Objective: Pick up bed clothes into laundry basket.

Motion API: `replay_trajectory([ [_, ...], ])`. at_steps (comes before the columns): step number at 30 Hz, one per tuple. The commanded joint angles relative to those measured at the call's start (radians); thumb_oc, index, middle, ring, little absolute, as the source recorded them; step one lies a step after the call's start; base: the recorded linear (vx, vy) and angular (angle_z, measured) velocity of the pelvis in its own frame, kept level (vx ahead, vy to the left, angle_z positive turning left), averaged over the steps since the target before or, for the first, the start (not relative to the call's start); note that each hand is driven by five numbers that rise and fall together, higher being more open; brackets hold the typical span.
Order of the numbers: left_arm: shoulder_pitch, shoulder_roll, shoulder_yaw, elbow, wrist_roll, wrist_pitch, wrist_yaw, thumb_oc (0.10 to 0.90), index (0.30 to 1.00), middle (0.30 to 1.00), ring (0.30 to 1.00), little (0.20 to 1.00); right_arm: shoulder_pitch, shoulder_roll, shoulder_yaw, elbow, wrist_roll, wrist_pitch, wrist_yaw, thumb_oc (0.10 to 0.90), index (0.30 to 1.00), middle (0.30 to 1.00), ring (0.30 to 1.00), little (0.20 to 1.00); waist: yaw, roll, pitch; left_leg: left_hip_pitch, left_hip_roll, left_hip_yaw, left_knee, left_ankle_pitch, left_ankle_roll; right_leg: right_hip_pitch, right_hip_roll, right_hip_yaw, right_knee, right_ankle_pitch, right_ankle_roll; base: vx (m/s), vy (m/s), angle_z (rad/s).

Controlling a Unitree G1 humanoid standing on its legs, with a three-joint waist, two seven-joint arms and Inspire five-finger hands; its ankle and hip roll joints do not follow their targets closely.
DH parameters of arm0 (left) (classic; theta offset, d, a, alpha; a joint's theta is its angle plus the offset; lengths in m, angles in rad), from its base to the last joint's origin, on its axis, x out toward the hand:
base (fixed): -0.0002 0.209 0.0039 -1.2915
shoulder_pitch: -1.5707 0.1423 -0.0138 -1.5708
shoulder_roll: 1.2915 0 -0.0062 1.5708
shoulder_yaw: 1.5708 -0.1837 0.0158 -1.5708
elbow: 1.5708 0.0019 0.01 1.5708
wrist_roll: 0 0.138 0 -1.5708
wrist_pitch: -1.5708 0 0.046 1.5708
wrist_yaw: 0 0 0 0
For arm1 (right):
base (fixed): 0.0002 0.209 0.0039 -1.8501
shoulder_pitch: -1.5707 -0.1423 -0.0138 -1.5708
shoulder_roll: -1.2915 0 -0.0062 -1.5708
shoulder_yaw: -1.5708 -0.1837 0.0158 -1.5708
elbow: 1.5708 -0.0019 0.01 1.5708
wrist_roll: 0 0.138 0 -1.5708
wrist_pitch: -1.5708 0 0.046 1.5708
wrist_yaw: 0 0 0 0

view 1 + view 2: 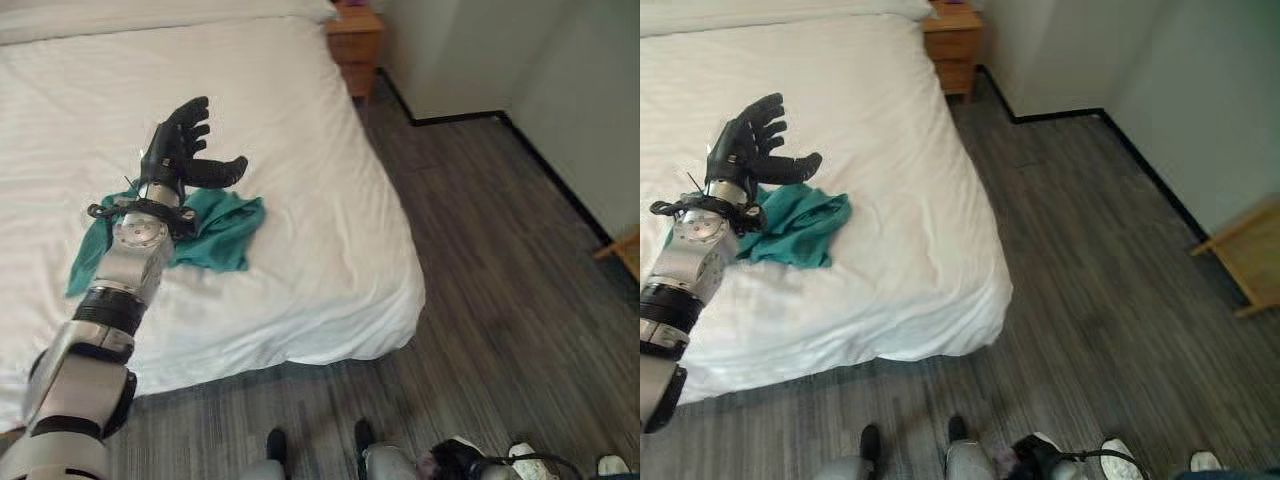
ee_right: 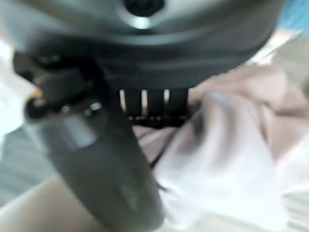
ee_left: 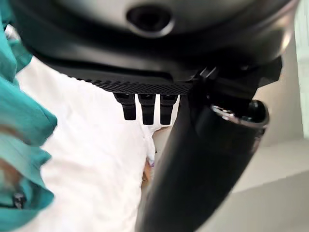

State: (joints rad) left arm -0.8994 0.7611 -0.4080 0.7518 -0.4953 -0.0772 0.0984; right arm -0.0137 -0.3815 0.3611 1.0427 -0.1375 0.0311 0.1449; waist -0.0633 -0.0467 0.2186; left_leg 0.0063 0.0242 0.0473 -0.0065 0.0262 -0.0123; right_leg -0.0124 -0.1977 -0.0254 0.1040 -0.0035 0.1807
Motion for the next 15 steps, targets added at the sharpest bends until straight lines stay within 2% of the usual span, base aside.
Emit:
replay_trajectory([
  [1,-0.245,0.149,0.017,0.087,0.126,-0.063,0.05,0.8,0.9,0.9,0.9,0.9,0.026,-0.033,0.013,-0.029,0.027,-0.028,0.034,0.4,0.3,0.3,0.3,0.3,0.012,-0.034,-0.041,-0.07,0.021,-0.026,0.027,-0.006,-0.041,-0.007,-0.031,0.093,0.003,0.093,0.069,-0.04,0.061,0.2],
  [2,-0.253,0.149,0.01,0.092,0.126,-0.065,0.049,0.8,0.9,0.9,0.9,0.9,0.026,-0.03,0.012,-0.03,0.027,-0.028,0.034,0.4,0.3,0.3,0.3,0.3,0.014,-0.038,-0.041,-0.069,0.02,-0.025,0.025,-0.005,-0.04,-0.007,-0.032,0.093,0.001,0.094,0.069,-0.07,0.072,-0.09],
  [3,-0.317,0.202,-0.061,0.152,0.245,-0.046,0.051,0.8,0.9,0.9,0.9,0.9,0.044,-0.026,0.008,-0.019,0.049,-0.035,0.04,0.4,0.3,0.3,0.3,0.3,0.013,-0.061,-0.046,-0.076,0.019,-0.019,-0.003,0.004,-0.038,-0.006,-0.034,0.089,-0.029,0.088,0.072,-0.02,0.013,-0.27],
  [4,-0.321,0.201,-0.065,0.154,0.246,-0.046,0.051,0.8,0.9,0.9,0.9,0.9,0.043,-0.023,0.007,-0.019,0.05,-0.035,0.04,0.4,0.3,0.3,0.3,0.3,0.013,-0.064,-0.045,-0.075,0.018,-0.019,-0.004,0.005,-0.038,-0.006,-0.035,0.088,-0.029,0.088,0.072,-0.03,0.014,-0.23],
  [5,-0.35,0.233,-0.114,0.158,0.344,-0.031,0.063,0.8,0.9,0.9,0.9,0.9,0.049,-0.029,0.005,-0.011,0.054,-0.039,0.039,0.4,0.3,0.3,0.3,0.3,0.014,-0.069,-0.046,-0.08,0.015,-0.022,-0.009,0.007,-0.037,-0.009,-0.035,0.088,-0.033,0.089,0.074,-0.02,0.007,-0.09],
  [6,-0.416,0.268,-0.222,0.178,0.515,-0.012,0.083,0.8,0.9,0.9,0.9,0.9,0.051,-0.026,0.007,0.008,0.058,-0.045,0.041,0.4,0.3,0.3,0.3,0.3,0.016,-0.081,-0.045,-0.089,0.01,-0.03,-0.014,0.009,-0.035,-0.015,-0.037,0.085,-0.035,0.093,0.077,-0.02,0.007,-0.03],
  [9,-0.445,0.271,-0.275,0.194,0.574,-0.006,0.077,0.8,0.9,0.9,0.9,0.9,0.051,-0.019,0.005,0.027,0.061,-0.048,0.042,0.4,0.3,0.3,0.3,0.3,0.018,-0.091,-0.043,-0.093,0.007,-0.031,-0.015,0.008,-0.034,-0.017,-0.04,0.08,-0.039,0.098,0.08,-0.01,-0.007,0.09],
  [10,-0.475,0.276,-0.328,0.178,0.638,0.007,0.068,0.8,0.9,0.9,0.9,0.9,0.05,-0.019,0.011,0.042,0.062,-0.049,0.047,0.4,0.3,0.3,0.3,0.3,0.023,-0.102,-0.042,-0.099,0.006,-0.037,-0.017,0.008,-0.034,-0.017,-0.042,0.073,-0.052,0.107,0.081,0.01,-0.022,0.07],
  [12,-0.505,0.274,-0.396,0.172,0.745,0.029,0.054,0.8,0.9,0.9,0.9,0.9,0.036,-0.021,0.022,0.045,0.062,-0.052,0.044,0.4,0.3,0.3,0.3,0.3,0.036,-0.106,-0.037,-0.108,0.006,-0.043,-0.024,0.011,-0.033,-0.021,-0.045,0.061,-0.062,0.118,0.081,0.0,-0.016,0.03],
  [13,-0.508,0.273,-0.399,0.174,0.745,0.028,0.054,0.8,0.9,0.9,0.9,0.9,0.036,-0.019,0.021,0.045,0.062,-0.052,0.044,0.4,0.3,0.3,0.3,0.3,0.036,-0.107,-0.036,-0.108,0.006,-0.043,-0.025,0.011,-0.033,-0.021,-0.045,0.06,-0.062,0.118,0.081,0.0,0.0,0.0],
  [15,-0.548,0.231,-0.501,0.242,0.866,0.058,-0.008,0.8,0.9,0.9,0.9,0.9,0.011,-0.032,0.033,0.004,0.073,-0.053,0.044,0.4,0.3,0.3,0.3,0.3,0.038,-0.107,-0.025,-0.113,0.006,-0.042,-0.025,0.013,-0.032,-0.024,-0.044,0.058,-0.066,0.122,0.081,-0.03,0.007,0.03],
])
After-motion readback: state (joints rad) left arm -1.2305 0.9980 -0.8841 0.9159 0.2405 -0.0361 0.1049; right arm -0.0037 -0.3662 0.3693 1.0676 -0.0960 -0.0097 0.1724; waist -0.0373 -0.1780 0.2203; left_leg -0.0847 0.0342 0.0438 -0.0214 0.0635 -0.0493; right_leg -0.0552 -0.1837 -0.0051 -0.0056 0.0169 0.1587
